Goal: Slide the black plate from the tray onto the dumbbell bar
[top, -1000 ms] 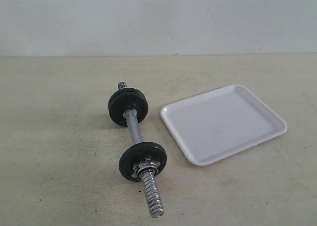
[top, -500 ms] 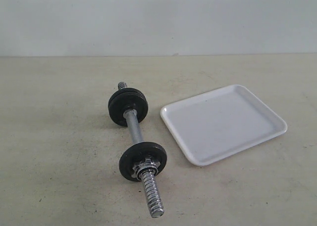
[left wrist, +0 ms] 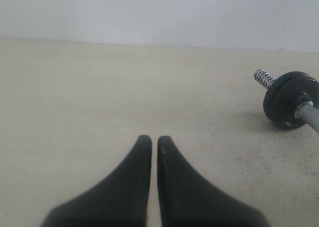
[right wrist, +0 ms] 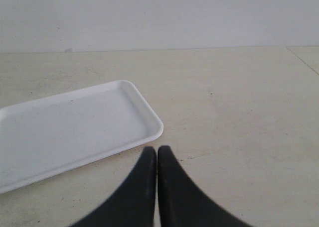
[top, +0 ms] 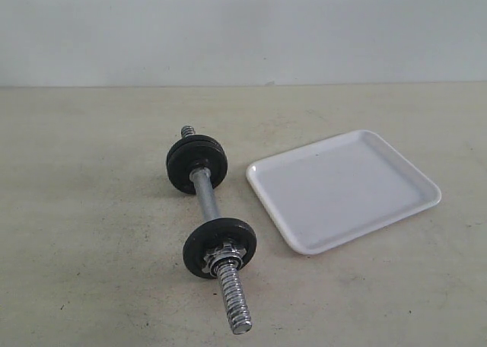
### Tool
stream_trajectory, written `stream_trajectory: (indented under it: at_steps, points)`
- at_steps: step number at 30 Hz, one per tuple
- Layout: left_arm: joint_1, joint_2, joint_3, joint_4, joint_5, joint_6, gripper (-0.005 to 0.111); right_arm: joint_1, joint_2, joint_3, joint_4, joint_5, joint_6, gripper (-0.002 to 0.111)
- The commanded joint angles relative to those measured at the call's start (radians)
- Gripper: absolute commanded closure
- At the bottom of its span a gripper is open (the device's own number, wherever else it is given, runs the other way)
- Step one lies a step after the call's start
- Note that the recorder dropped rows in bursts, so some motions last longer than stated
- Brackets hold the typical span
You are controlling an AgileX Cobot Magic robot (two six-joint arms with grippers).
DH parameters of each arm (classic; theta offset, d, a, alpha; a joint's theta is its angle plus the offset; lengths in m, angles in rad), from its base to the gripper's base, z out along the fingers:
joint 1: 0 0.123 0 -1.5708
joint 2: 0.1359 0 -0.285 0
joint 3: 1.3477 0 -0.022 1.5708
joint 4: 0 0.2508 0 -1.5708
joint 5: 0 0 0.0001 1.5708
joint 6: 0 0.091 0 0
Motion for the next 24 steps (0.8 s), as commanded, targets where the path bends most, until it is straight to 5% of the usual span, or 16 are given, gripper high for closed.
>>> stream_trajectory:
  at_steps: [1,24]
  points:
    - [-0.005,-0.004,0.004,-0.01,-0.003,-0.003,0.102,-0.001,-0.005,0.0,0.001,-0.013,-0.002,0.109]
    - [-0.005,-0.004,0.004,-0.01,-0.029,0.002,0.102,-0.001,-0.005,0.0,0.001,-0.013,-0.002,0.109]
